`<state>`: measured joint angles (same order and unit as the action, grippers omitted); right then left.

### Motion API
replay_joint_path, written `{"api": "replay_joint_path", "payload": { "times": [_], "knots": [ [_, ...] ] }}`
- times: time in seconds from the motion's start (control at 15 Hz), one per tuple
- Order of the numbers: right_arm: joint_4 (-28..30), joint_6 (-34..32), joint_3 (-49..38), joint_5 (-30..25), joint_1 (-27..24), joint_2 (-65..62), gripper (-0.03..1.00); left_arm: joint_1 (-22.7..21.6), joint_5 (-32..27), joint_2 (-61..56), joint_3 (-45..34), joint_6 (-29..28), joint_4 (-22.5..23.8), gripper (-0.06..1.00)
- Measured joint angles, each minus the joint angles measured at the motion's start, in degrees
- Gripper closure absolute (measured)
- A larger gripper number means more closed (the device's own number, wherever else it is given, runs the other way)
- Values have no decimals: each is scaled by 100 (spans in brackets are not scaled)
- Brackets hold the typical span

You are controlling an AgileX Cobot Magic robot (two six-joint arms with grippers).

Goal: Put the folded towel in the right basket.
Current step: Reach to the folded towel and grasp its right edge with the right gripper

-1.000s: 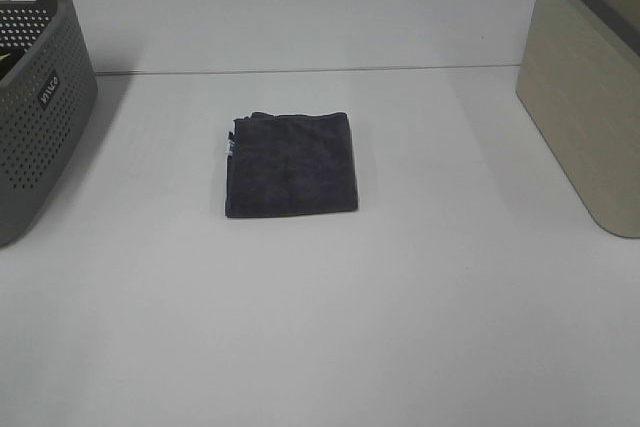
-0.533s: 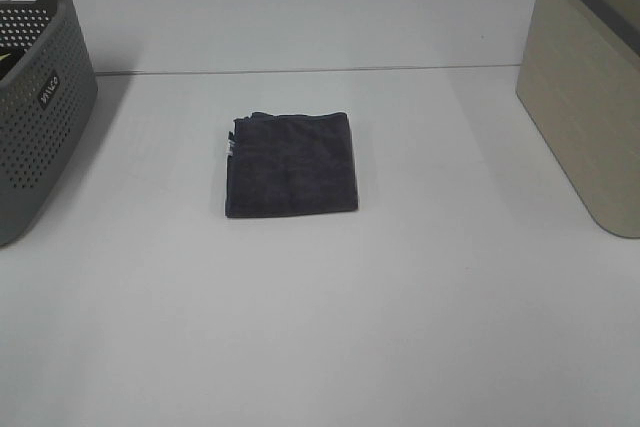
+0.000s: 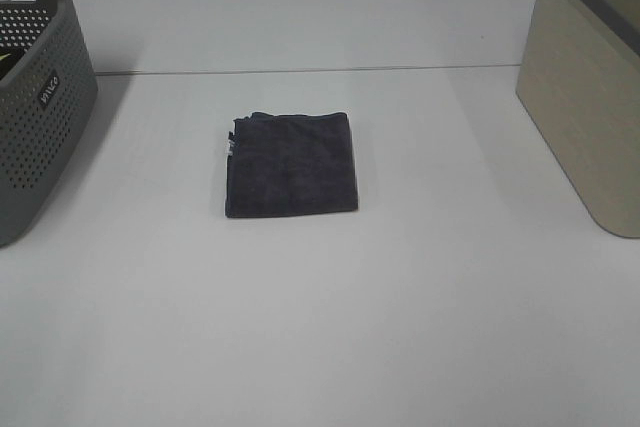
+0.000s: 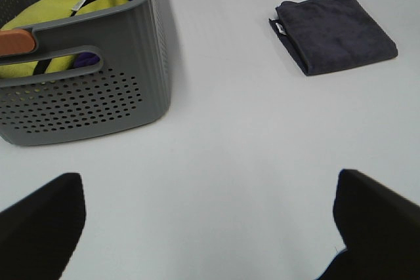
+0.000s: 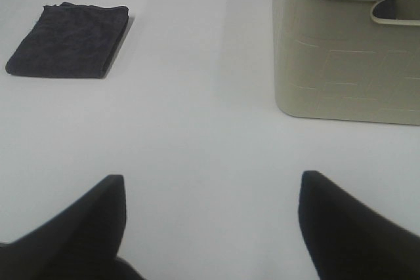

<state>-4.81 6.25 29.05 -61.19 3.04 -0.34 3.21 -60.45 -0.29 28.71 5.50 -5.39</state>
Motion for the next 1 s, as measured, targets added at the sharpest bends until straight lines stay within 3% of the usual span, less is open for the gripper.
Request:
{"api": "replay_joint_path", "payload": {
  "times": [1.0],
  "knots": [
    [0, 0, 0, 0, 0, 0, 27, 0, 0, 0, 0, 0, 0, -3]
  ]
}}
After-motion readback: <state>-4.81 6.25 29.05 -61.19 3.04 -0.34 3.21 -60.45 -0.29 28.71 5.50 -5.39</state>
